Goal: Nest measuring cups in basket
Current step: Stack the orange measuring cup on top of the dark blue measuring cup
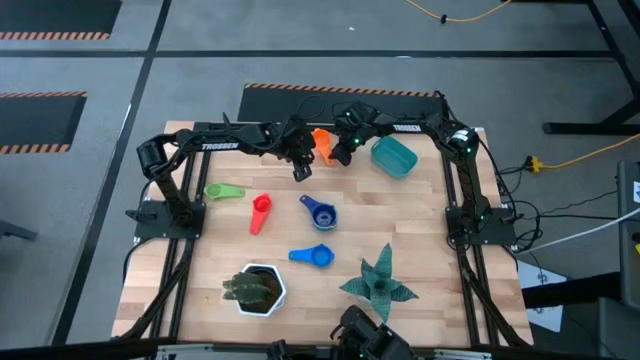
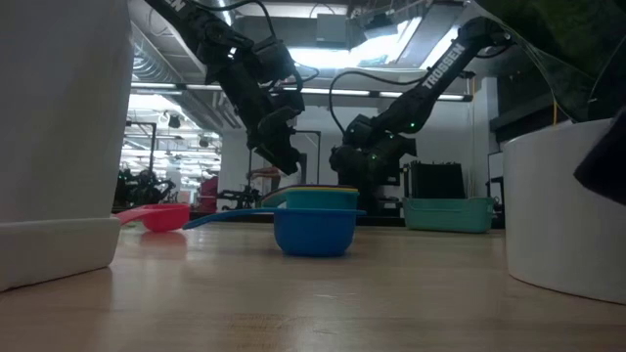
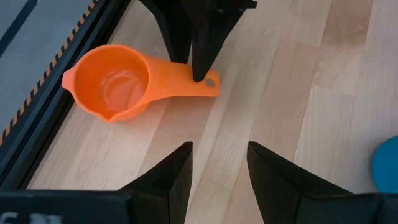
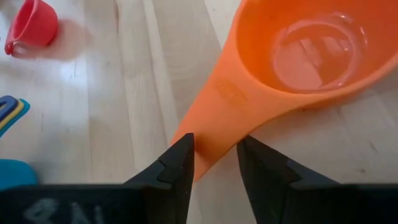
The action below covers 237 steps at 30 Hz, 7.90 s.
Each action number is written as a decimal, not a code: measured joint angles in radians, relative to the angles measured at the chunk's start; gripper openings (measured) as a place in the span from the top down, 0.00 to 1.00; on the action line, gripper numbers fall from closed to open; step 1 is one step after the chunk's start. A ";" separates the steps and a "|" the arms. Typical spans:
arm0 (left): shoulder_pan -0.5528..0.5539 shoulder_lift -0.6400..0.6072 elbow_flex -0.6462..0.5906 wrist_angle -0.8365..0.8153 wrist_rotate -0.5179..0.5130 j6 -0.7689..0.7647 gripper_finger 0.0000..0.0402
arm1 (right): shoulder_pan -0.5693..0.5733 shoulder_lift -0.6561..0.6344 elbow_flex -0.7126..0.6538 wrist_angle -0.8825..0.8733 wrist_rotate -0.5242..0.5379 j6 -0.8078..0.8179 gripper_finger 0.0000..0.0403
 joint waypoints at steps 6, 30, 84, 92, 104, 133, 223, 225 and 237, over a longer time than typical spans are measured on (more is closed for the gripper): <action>0.000 0.000 0.000 0.000 0.000 0.000 0.64 | 0.000 0.000 0.000 0.000 0.001 -0.001 0.76; 0.000 0.000 0.000 0.000 0.000 0.000 0.64 | 0.000 -0.002 0.000 0.001 -0.007 -0.028 0.97; -0.263 0.000 0.000 -0.299 -0.040 0.035 0.64 | 0.162 -0.137 0.477 -1.144 0.065 -0.339 0.97; -0.313 -0.006 0.000 -0.357 -0.098 0.035 0.64 | 0.199 -0.137 0.479 -1.237 0.027 -0.381 0.97; -0.325 -0.229 0.001 -0.438 -0.217 0.032 0.64 | 0.253 -0.142 0.479 -1.291 -0.020 -0.473 0.97; -0.319 -0.373 -0.001 -0.526 -0.370 -0.054 0.64 | 0.355 -0.146 0.231 -1.221 -0.523 -0.878 0.97; -0.320 -0.373 -0.001 -0.485 -0.336 -0.057 0.64 | 0.225 -0.145 -0.095 -0.666 -0.468 -0.395 0.74; -0.319 -0.373 -0.001 -0.485 -0.336 -0.057 0.64 | 0.217 -0.144 -0.060 -0.696 -0.469 -0.399 0.74; -0.319 -0.372 -0.003 -0.449 -0.325 -0.102 0.64 | 0.257 -0.271 0.092 -0.777 -0.469 -0.521 0.74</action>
